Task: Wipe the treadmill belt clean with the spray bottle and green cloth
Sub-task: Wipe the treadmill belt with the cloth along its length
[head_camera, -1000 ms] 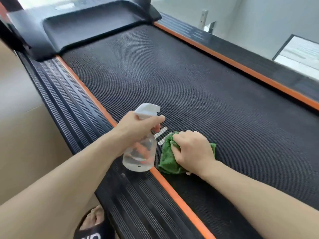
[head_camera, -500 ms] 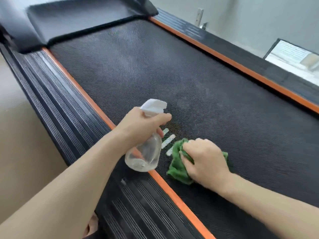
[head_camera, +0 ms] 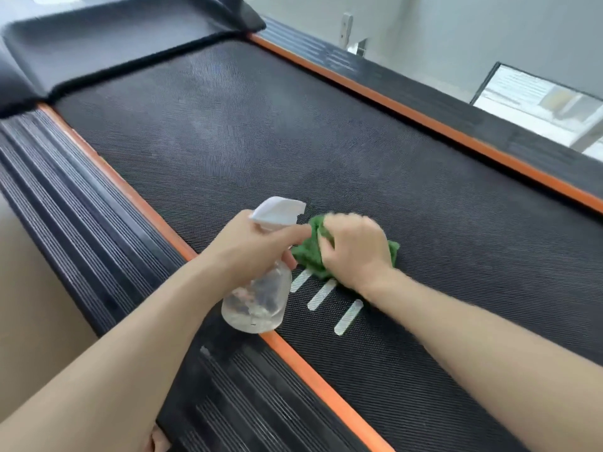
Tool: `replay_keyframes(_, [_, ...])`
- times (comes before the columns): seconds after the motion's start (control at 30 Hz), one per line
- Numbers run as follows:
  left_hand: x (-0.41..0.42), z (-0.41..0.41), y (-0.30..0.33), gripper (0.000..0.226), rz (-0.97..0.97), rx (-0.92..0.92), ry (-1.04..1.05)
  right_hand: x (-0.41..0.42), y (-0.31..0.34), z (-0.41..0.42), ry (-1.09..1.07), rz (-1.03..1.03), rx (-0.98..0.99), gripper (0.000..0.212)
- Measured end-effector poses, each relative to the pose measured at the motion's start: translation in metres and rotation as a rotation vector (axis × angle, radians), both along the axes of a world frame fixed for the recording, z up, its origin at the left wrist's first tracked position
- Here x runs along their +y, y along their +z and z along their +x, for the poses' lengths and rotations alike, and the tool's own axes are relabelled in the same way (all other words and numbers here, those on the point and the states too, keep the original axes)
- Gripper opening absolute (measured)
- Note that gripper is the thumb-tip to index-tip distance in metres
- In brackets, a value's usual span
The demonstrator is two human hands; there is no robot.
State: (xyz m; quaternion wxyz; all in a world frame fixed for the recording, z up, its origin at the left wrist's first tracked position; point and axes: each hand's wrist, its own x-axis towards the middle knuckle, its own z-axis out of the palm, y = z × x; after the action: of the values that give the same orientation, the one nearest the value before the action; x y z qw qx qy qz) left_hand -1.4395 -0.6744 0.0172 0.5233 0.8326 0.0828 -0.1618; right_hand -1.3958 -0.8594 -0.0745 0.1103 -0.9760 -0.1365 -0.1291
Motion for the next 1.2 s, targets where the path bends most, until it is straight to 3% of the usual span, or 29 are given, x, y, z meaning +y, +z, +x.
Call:
replay_keyframes(0.13, [-0.006, 0.001, -0.003, 0.037, 0.009, 0.018, 0.0, -0.038, 0.002, -0.089, 0.248, 0.001, 0.01, 0.022])
replay_keyframes(0.23, [-0.01, 0.001, -0.004, 0.043, 0.03, 0.0, 0.0, -0.057, 0.0, -0.075, 0.38, -0.039, -0.006, 0.022])
replay_keyframes(0.4, [-0.014, -0.003, -0.01, 0.045, -0.003, -0.006, -0.012, -0.049, 0.001, 0.048, -0.131, -0.05, 0.024, 0.023])
replay_keyframes(0.5, [-0.016, -0.007, -0.008, 0.044, 0.01, 0.002, -0.022, -0.043, 0.002, 0.056, -0.196, -0.028, 0.045, 0.021])
replay_keyframes(0.63, [-0.016, -0.008, -0.008, 0.044, 0.009, -0.009, -0.028, -0.032, 0.003, -0.017, -0.057, 0.035, -0.053, 0.025])
replay_keyframes(0.73, [-0.017, -0.005, -0.006, 0.041, -0.001, -0.021, -0.015, -0.033, 0.002, -0.087, 0.199, 0.036, -0.03, 0.021])
replay_keyframes(0.83, [-0.019, -0.004, -0.007, 0.038, -0.015, -0.019, 0.009, -0.048, 0.0, -0.088, 0.422, -0.014, 0.002, 0.02])
replay_keyframes(0.9, [-0.019, -0.002, -0.008, 0.038, -0.033, -0.018, 0.01, -0.052, -0.003, -0.042, 0.31, -0.046, -0.021, 0.021])
replay_keyframes(0.97, [-0.017, -0.001, -0.01, 0.038, -0.052, -0.008, 0.029, -0.05, -0.002, 0.017, 0.002, -0.022, -0.034, 0.021])
replay_keyframes(1.03, [-0.013, -0.001, -0.013, 0.038, -0.084, -0.006, 0.055, -0.04, -0.004, 0.062, -0.168, -0.036, -0.009, 0.02])
replay_keyframes(1.13, [-0.004, 0.002, -0.016, 0.039, -0.106, -0.024, 0.1, -0.021, -0.002, 0.077, -0.252, -0.056, 0.011, 0.018])
replay_keyframes(1.2, [0.006, 0.005, -0.017, 0.04, -0.133, -0.021, 0.169, -0.011, 0.0, 0.049, -0.18, -0.044, -0.001, 0.017])
